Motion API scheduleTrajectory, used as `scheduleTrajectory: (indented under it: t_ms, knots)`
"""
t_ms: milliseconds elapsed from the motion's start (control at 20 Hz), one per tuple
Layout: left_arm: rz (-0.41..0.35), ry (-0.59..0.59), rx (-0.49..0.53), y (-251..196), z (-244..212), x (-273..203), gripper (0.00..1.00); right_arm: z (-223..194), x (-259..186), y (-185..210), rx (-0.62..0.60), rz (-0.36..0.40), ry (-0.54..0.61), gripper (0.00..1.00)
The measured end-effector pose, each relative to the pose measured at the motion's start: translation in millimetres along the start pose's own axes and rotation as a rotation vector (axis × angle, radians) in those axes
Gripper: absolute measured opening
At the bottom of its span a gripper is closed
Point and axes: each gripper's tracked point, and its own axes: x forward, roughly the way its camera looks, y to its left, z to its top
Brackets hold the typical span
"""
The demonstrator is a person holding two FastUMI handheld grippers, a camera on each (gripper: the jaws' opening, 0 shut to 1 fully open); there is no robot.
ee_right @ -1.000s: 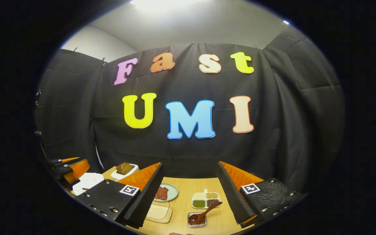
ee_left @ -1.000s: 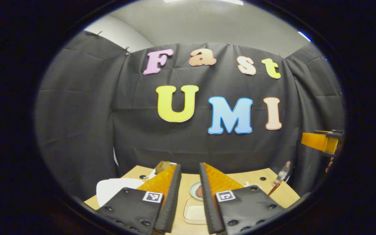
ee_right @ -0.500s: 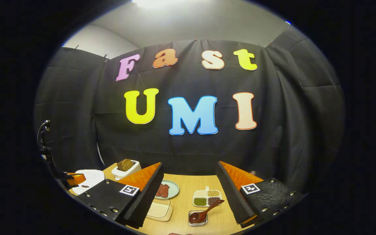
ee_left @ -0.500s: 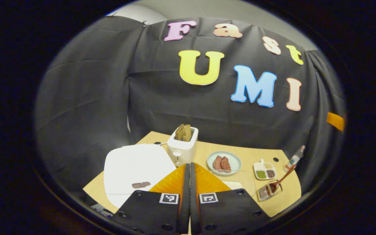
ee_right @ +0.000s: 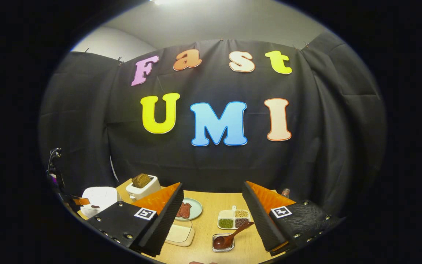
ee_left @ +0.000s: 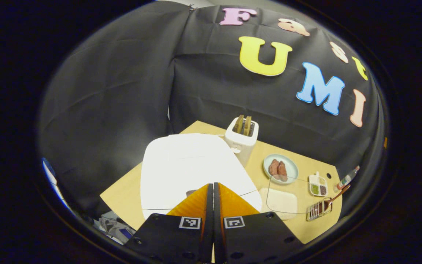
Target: Close the left gripper, press the button to open the rice cooker; take a wooden spoon from the chopstick holder with the right hand, scoop a spoonful of rice and pour it into the rice cooker, then put the wooden spoon back into the chopstick holder.
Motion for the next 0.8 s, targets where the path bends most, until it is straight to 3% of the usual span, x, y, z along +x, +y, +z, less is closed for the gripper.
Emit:
scheduleTrajectory:
  t_ms: [200,600,750,800]
  knots:
    - [0.012,0.067,0.008,5.4,-17.7,25.6,0.09,-3.7,0.5,-2.5,-0.007,-0.006,0.009,0.98]
    - [0.019,0.082,0.045,12.4,-22.3,38.4,0.10,-11.1,-2.8,-15.1,-0.009,-0.032,0.029,0.98]
    - [0.013,0.018,0.039,8.4,-4.5,33.4,0.12,-7.1,-5.3,-16.9,-0.019,-0.033,0.020,0.98]
    - [-0.011,-0.031,0.042,-1.4,10.9,28.6,0.19,-6.3,-5.8,-18.6,-0.023,-0.035,0.014,0.98]
